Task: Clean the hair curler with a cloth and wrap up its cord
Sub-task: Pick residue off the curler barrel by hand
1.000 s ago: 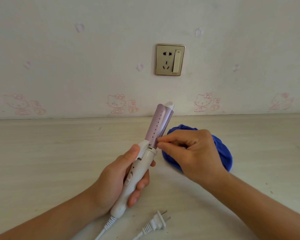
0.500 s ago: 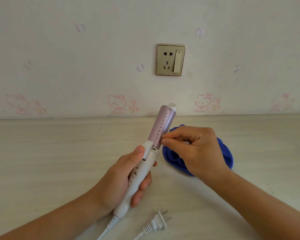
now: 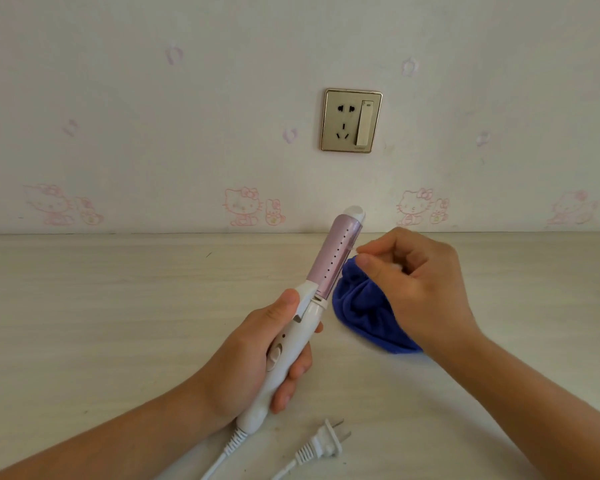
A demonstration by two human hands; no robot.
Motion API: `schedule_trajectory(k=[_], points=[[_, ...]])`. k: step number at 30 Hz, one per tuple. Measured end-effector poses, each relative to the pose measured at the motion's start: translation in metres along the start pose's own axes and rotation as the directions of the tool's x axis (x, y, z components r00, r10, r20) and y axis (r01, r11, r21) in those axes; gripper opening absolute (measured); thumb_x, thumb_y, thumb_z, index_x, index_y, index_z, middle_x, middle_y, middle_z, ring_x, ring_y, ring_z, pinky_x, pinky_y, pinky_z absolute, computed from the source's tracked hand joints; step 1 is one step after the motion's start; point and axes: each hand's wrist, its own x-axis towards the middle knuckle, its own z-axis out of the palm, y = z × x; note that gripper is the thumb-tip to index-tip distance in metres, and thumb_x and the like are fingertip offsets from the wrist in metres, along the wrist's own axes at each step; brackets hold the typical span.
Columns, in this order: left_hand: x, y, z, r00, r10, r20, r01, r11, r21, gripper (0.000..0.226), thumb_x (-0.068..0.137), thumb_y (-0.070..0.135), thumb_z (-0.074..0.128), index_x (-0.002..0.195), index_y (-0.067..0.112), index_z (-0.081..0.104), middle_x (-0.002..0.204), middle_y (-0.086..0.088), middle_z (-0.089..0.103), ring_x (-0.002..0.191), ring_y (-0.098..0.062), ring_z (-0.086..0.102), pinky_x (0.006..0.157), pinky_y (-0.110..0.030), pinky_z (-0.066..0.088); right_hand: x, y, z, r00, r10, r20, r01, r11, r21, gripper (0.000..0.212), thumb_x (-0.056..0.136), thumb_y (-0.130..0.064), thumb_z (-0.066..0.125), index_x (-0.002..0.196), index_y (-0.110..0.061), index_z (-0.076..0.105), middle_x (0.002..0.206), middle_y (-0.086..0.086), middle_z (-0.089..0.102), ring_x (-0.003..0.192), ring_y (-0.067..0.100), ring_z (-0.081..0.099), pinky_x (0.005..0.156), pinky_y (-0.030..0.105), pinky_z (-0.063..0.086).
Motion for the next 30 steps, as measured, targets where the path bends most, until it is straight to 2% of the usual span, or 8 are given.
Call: schedule_trajectory(k=[4,6,11,13,17,24,27,30], points=[[-0.001,0.0,-0.001,0.999,0.045,-0.028,-0.046,0.997,-0.059,0.067,0.091,0.065,0.036,0.1,0.007,0.068,0.062,-0.014,0.053,0.033,-0.017,0.044,0.038,-0.023,0.038,-0.024,0.0,0.022,0.967,-0.052,0.25,0.044,0.998,0.038,0.01,0.089,-0.014,0.073,0.081,-0.019,0.075,0.055,0.004,0.056,0.048,0.004,0.044,0.048,0.017,0.039],[-0.001,-0.001,0.0,0.998,0.049,-0.043,-0.05,0.998,-0.029,0.069,0.09,0.067,0.038,0.104,0.005,0.065,0.063,-0.012,0.055,0.033,-0.017,0.044,0.038,-0.023,0.038,-0.021,0.002,0.02,0.979,-0.038,0.2,0.033,0.999,0.032,0.015,0.089,-0.01,0.074,0.079,-0.021,0.075,0.054,0.003,0.057,0.048,0.003,0.044,0.048,0.015,0.039],[-0.001,-0.003,0.001,0.996,0.088,-0.015,-0.086,0.991,0.105,0.074,0.083,0.071,0.059,0.107,0.001,0.057,0.067,-0.01,0.057,0.037,-0.017,0.045,0.039,-0.023,0.039,0.013,-0.001,-0.014,0.993,0.011,-0.119,-0.01,1.0,0.01,0.023,0.089,-0.004,0.074,0.075,-0.022,0.076,0.061,0.018,0.061,0.047,0.009,0.047,0.042,0.02,0.043],[-0.001,-0.002,0.001,0.994,0.101,-0.03,-0.097,0.988,0.117,0.074,0.082,0.07,0.062,0.105,0.0,0.055,0.067,-0.011,0.057,0.038,-0.018,0.046,0.039,-0.023,0.039,0.011,-0.001,-0.012,0.999,0.001,-0.04,-0.001,1.0,0.013,0.022,0.088,-0.001,0.074,0.075,-0.019,0.077,0.057,0.017,0.058,0.045,0.007,0.044,0.045,0.014,0.041],[0.0,0.0,-0.002,0.993,0.082,-0.084,-0.08,0.996,0.034,0.074,0.079,0.067,0.064,0.11,0.0,0.056,0.066,-0.012,0.057,0.036,-0.018,0.046,0.037,-0.022,0.038,-0.011,0.002,0.012,0.968,0.04,0.249,-0.054,0.997,0.048,0.019,0.088,-0.001,0.076,0.079,-0.017,0.078,0.049,0.002,0.052,0.046,0.008,0.043,0.048,0.019,0.04],[0.0,0.0,-0.001,0.997,0.071,-0.041,-0.067,0.994,0.084,0.077,0.08,0.068,0.065,0.11,-0.003,0.054,0.066,-0.01,0.057,0.037,-0.019,0.045,0.038,-0.022,0.039,0.008,0.001,-0.007,0.998,0.066,-0.017,-0.066,0.997,0.043,0.023,0.088,-0.002,0.074,0.076,-0.021,0.078,0.052,0.005,0.062,0.049,0.012,0.051,0.049,0.02,0.048],[0.0,-0.002,-0.002,0.995,0.083,-0.059,-0.078,0.994,0.081,0.073,0.08,0.066,0.065,0.108,0.0,0.055,0.066,-0.011,0.057,0.037,-0.02,0.046,0.039,-0.023,0.039,-0.002,0.001,0.003,0.995,0.058,0.076,-0.062,0.996,0.056,0.022,0.088,-0.002,0.076,0.076,-0.02,0.079,0.049,0.007,0.056,0.045,0.01,0.044,0.048,0.017,0.041],[0.0,-0.002,-0.004,0.992,0.087,-0.088,-0.083,0.995,0.05,0.065,0.078,0.063,0.067,0.106,0.005,0.06,0.065,-0.011,0.056,0.036,-0.02,0.045,0.038,-0.022,0.038,-0.015,0.001,0.016,0.975,0.064,0.21,-0.083,0.993,0.081,0.017,0.088,-0.001,0.076,0.079,-0.015,0.078,0.045,-0.008,0.05,0.042,0.003,0.039,0.047,0.014,0.037]])
